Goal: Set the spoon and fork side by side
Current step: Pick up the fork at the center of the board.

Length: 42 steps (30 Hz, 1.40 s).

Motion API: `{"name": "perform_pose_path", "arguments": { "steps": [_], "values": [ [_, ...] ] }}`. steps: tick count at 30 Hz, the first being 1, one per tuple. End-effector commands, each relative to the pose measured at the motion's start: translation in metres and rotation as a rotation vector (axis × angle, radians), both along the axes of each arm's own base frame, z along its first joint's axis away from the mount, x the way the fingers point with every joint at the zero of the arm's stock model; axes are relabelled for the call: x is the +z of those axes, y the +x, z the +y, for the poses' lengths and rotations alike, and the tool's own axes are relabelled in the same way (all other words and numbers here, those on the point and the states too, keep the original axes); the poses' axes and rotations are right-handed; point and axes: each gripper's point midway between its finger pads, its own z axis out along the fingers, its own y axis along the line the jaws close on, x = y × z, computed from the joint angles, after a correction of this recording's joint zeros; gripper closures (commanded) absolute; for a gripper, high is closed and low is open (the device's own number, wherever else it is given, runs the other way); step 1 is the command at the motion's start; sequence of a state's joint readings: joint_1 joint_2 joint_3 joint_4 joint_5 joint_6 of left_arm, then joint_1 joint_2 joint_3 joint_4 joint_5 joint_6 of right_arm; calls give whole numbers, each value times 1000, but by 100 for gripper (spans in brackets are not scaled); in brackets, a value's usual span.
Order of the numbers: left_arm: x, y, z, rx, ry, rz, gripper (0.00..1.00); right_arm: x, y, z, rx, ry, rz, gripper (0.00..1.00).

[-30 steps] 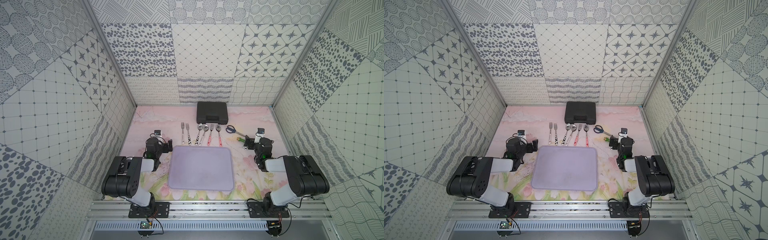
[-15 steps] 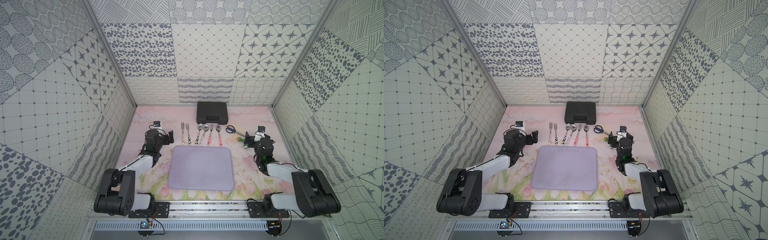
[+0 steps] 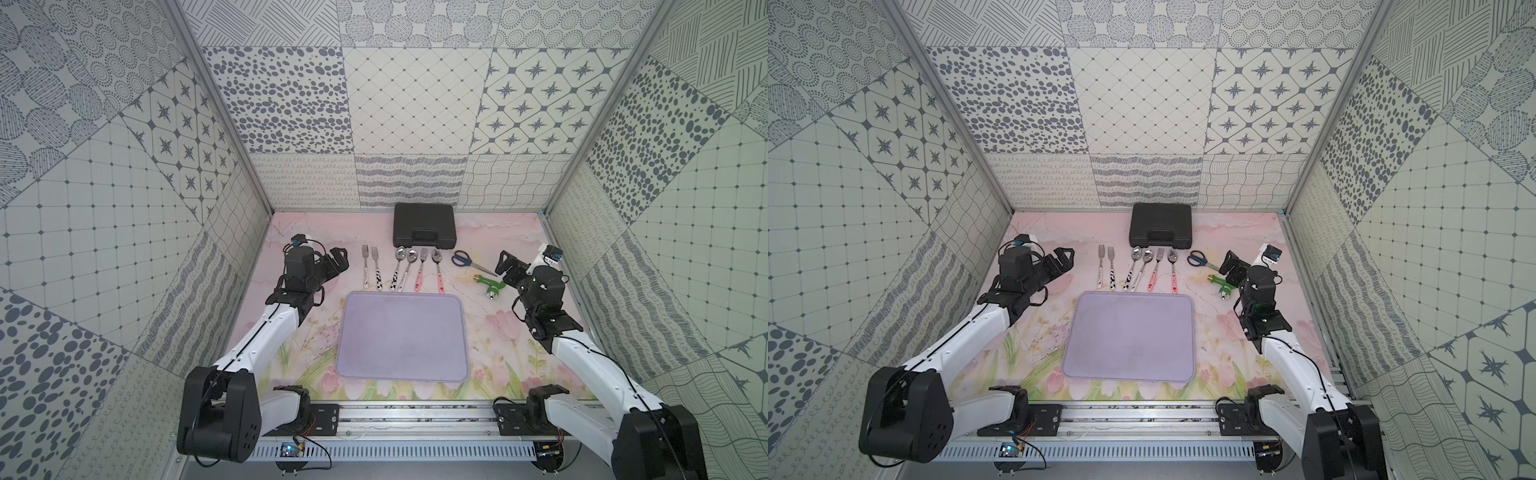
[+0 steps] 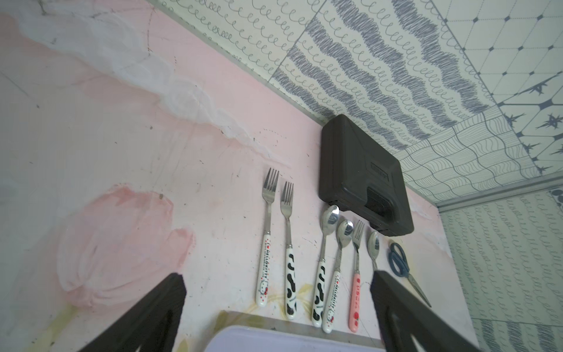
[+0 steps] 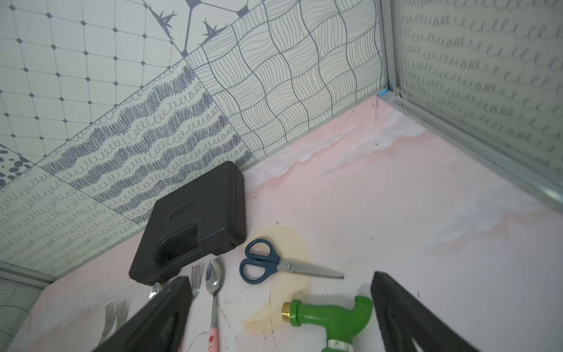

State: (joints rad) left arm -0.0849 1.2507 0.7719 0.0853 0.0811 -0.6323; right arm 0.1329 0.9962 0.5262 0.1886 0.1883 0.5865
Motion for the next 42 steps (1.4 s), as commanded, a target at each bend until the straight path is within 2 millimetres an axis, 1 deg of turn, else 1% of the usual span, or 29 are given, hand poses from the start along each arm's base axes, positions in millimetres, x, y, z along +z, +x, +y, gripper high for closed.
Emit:
{"name": "perform_pose_path", "arguments": {
  "steps": [1,3,4,7,12,14,18,22,23,25,28,34,42],
  "values": [
    [-23,-15,-33,-35,-142,207,0,-3,-7,21,96,164,38,3],
    [-29,-13,-47,-78,-146,252,2,-7,-8,36,189,161,58,3],
    [-33,-13,-53,-89,-147,272,3,0,-5,41,215,165,53,3],
    [-42,-12,-74,-132,-113,320,8,-4,-2,57,284,145,88,3],
    [-57,-9,-107,-188,5,407,13,-15,0,71,295,41,141,3],
    [-64,-6,-114,-192,42,437,16,-16,-1,76,304,20,156,3],
    [-77,5,-127,-210,93,475,27,-17,-4,81,318,-20,175,3],
    [-90,20,-131,-206,149,517,28,-20,-13,82,328,-29,202,3],
    [-97,17,-131,-208,160,553,29,-23,-16,83,333,-29,201,3],
    [-105,23,-134,-208,179,580,31,-26,-21,83,336,-22,189,3],
    [-116,29,-135,-199,199,608,33,-28,-23,84,334,-4,184,3],
    [-129,40,-130,-177,273,655,37,-21,-27,85,342,17,163,3],
    [-152,44,-123,-161,348,722,41,-22,-29,85,337,38,163,3]
  ]
}}
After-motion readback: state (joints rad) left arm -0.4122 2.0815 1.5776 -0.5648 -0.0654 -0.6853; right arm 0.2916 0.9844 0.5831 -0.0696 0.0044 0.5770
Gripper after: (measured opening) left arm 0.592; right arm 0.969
